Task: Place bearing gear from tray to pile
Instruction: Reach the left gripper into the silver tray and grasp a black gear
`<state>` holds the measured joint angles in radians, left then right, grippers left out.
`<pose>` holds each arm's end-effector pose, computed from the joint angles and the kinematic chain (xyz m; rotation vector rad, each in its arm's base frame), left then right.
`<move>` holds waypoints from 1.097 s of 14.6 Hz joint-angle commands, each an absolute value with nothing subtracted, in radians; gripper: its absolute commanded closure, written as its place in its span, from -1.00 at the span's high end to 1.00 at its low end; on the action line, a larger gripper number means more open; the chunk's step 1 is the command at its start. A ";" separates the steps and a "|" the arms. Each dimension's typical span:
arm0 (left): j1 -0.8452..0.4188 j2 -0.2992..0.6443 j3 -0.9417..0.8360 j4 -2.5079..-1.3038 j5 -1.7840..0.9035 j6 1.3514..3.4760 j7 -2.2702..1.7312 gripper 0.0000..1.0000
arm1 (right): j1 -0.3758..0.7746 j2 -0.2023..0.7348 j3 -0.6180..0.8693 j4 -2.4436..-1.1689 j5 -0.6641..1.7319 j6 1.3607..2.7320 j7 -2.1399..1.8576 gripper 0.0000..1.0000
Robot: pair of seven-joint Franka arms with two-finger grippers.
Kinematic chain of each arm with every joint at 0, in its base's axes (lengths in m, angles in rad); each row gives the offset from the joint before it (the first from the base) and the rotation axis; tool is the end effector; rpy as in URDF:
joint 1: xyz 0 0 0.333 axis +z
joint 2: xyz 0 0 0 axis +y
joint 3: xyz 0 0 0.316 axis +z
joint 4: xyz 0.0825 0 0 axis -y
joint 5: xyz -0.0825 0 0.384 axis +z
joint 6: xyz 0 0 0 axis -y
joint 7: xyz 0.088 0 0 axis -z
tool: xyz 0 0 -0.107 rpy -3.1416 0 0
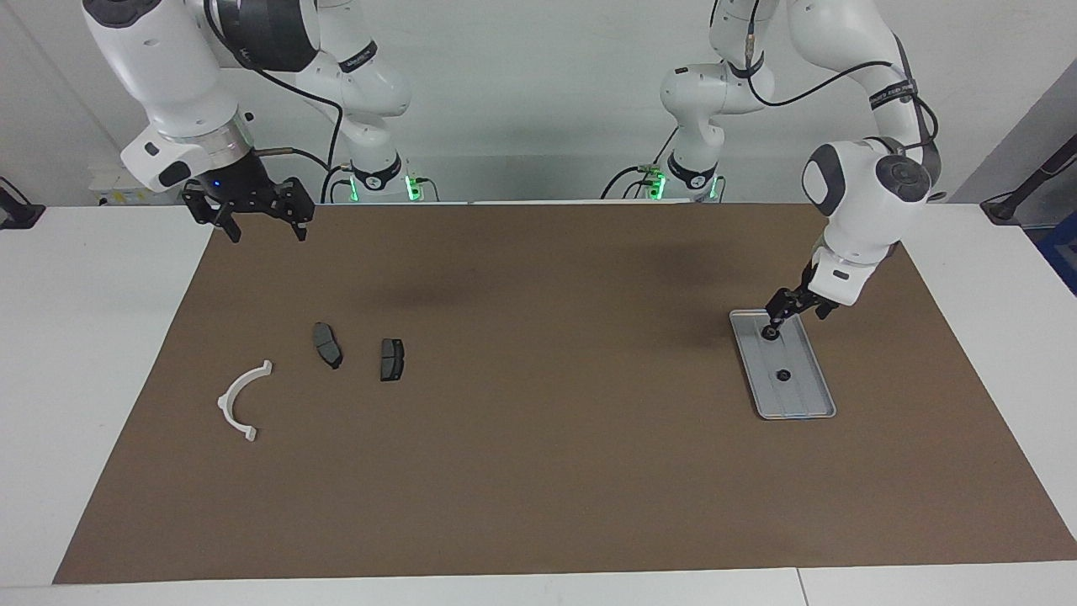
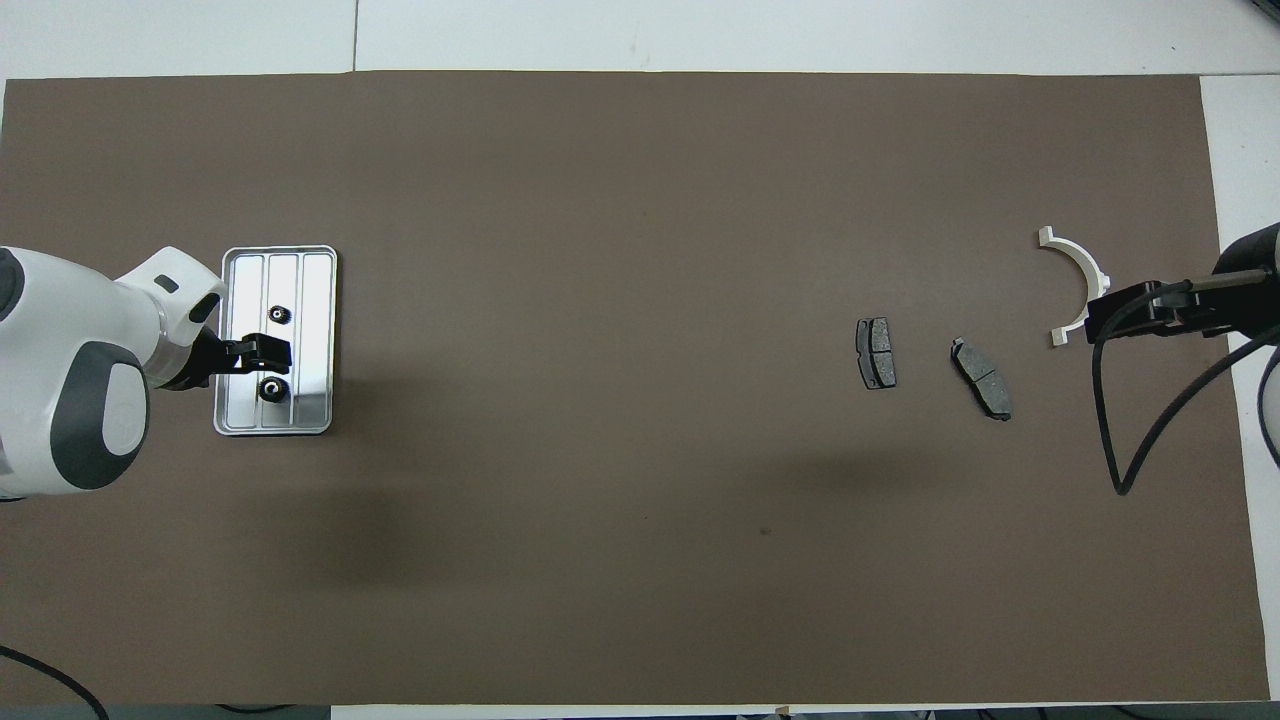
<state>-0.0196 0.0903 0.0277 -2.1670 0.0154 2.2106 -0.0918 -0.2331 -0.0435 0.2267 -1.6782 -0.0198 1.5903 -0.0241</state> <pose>0.5429 0.0048 0.3497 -3.1210 -0.1411 0.0719 0.5406 -0.0031 0.5987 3.1118 0.0282 -0.0715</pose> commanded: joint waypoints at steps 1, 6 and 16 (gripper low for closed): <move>-0.003 0.093 0.020 -2.206 0.034 2.252 -0.075 0.79 | -0.253 -0.071 0.232 -1.710 0.002 1.597 -0.057 1.00; -0.005 0.130 0.020 -2.210 0.034 2.295 -0.074 0.75 | -0.253 -0.072 0.232 -1.712 0.002 1.597 -0.057 1.00; -0.003 0.161 0.020 -2.224 0.034 2.312 -0.071 0.56 | -0.256 -0.080 0.230 -1.726 0.002 1.597 -0.058 1.00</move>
